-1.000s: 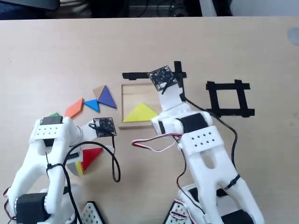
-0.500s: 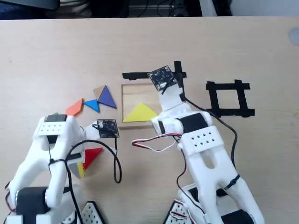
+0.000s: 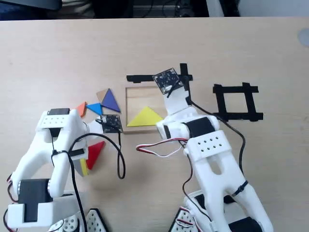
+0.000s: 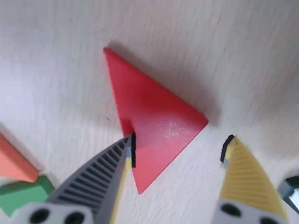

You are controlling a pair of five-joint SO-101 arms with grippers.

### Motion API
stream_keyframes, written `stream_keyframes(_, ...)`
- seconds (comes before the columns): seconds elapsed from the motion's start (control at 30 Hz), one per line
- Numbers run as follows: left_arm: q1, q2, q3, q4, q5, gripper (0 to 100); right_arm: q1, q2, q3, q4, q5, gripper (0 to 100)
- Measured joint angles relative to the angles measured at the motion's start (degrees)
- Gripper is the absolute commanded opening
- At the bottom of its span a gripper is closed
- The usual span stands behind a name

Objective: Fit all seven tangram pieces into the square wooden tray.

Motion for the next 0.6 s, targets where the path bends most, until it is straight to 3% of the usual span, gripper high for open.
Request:
stream_keyframes(0.23,0.44,-0.44,0.79,-8.09,1.14,32,0.00,0.00,0.00,0.00,0.79,1.5)
stream_keyframes(0.43,1.67,-2.02,-1.49,-5.27,6.68,32,0.00,0.00,0.00,0.00,0.79,1.5)
stream_keyframes(0.6,1.49,-5.36,-2.73,-3.52,4.22,33,0.00,0.00,0.00,0.00,0.79,1.5)
